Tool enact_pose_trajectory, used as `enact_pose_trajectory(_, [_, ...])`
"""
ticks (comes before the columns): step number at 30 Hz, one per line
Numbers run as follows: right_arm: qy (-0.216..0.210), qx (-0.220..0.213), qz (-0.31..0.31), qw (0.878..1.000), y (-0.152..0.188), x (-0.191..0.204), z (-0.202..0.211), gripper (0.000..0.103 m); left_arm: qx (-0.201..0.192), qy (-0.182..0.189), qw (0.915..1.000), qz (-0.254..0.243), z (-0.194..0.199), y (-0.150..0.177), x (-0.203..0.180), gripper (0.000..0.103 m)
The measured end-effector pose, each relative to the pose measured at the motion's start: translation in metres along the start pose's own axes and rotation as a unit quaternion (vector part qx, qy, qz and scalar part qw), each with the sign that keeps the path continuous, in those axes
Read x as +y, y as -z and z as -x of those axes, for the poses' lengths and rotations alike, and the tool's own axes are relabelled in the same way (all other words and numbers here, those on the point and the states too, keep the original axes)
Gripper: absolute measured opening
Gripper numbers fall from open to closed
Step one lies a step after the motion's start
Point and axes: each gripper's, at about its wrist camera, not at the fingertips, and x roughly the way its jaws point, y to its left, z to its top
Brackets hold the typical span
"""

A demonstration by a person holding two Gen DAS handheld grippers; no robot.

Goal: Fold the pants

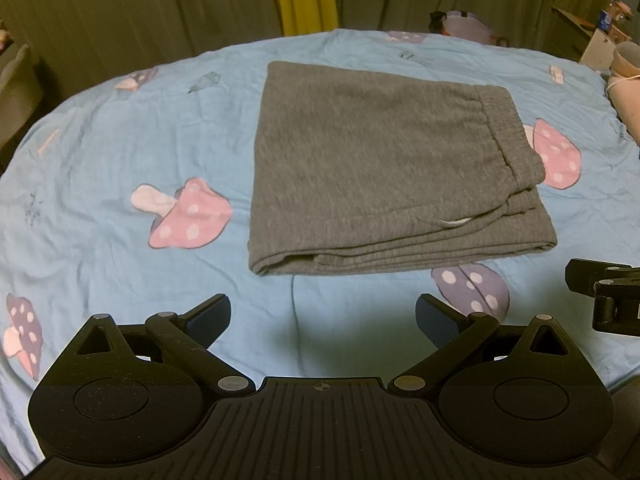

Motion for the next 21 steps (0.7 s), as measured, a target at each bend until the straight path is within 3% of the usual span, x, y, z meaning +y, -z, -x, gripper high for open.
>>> enact_pose_trajectory(21, [-0.001, -0.002, -0.001, 1.0, 0.0007, 0.0005, 0.0009, 0.099, -0.002, 0.0, 0.9999, 0.01, 0.0029, -0.0003, -0.0001, 0.102])
